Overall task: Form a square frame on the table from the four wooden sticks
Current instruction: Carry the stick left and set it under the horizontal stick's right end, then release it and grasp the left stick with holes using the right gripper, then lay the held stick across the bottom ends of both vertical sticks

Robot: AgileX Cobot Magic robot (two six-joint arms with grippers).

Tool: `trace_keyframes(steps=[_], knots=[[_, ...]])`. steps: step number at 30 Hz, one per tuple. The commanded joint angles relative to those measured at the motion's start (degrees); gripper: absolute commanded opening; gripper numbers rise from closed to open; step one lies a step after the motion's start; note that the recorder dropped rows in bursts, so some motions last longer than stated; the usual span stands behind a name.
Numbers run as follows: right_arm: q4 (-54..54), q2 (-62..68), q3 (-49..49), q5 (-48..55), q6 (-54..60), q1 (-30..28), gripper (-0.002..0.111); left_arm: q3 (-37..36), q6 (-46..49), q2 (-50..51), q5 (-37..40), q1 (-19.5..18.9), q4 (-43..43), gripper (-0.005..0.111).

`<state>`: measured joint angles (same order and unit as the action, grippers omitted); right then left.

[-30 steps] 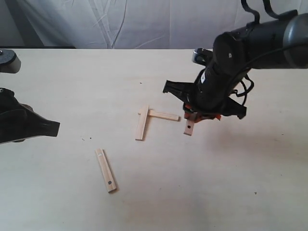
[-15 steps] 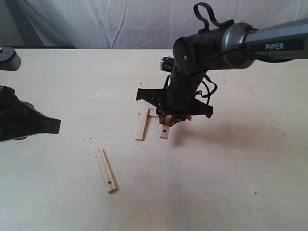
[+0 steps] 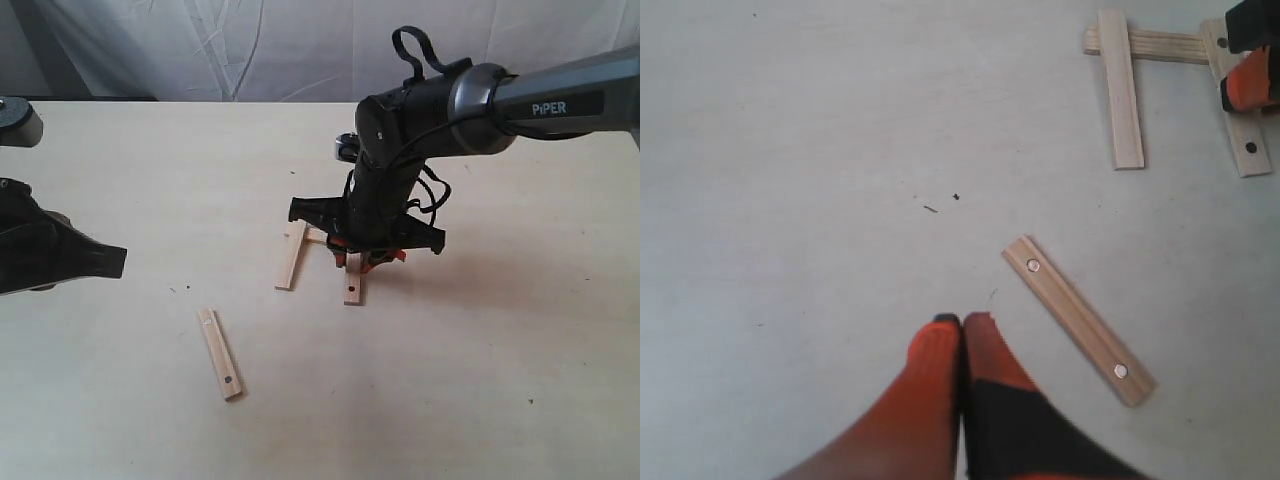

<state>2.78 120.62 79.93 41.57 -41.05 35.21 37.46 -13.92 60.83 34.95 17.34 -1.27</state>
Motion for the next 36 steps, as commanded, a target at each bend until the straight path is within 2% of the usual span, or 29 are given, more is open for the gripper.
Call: trace_keyframes(steps=[1,6,9,14,18,21,22,24,27,30,33,36], knots=[[-0.7,-0.1,0.3,-0.4,-1.1,-0.1,0.042,-0.2,-0.1,-0.5,-0.6,-0.1,0.4,0.000],[-0.6,-2.3,0.3,0.0,-0.7,-0.1,0.042,-0.2,0.0,-0.5,-0.6,-0.1,0.3,0.000],[-0.3,-4.3,0.3,0.4,3.3,0.6,0.042,-0.2,0.0,-0.5,-0.6,-0.1,-1.1,0.000],[1.8,-6.8,0.3,1.9,9.1,3.4,0.042,-0.2,-5.5,-0.5,-0.6,-0.5,-6.6,0.000],[2.4,-7.0,0.3,2.9,11.6,7.5,0.042,0.6,-5.5,-0.5,1.8,-4.1,-6.8,0.000],[2.5,-7.0,0.3,2.6,12.6,11.0,0.042,2.0,-5.3,-0.5,4.5,-8.1,-8.0,0.000],[2.5,-7.0,0.4,2.6,13.2,13.3,0.042,2.6,-5.3,-0.5,5.2,-10.7,-7.3,0.000],[2.5,-7.0,0.4,2.6,13.6,16.0,0.042,2.7,-4.6,-0.5,5.3,-13.5,-4.0,0.000],[2.5,-6.8,0.7,1.6,14.1,18.3,0.042,2.7,-0.5,-0.5,5.3,-15.2,2.6,0.000],[2.1,-2.0,7.1,8.4,18.1,20.4,0.042,2.7,0.3,-0.5,5.1,-15.2,6.7,0.000],[1.3,3.5,13.6,13.3,18.4,20.9,0.042,2.7,0.7,-0.5,5.0,-15.2,2.1,0.000],[2.0,5.9,16.3,13.4,18.4,20.9,0.042,2.7,-2.8,-0.5,3.3,-15.2,-0.8,0.000]])
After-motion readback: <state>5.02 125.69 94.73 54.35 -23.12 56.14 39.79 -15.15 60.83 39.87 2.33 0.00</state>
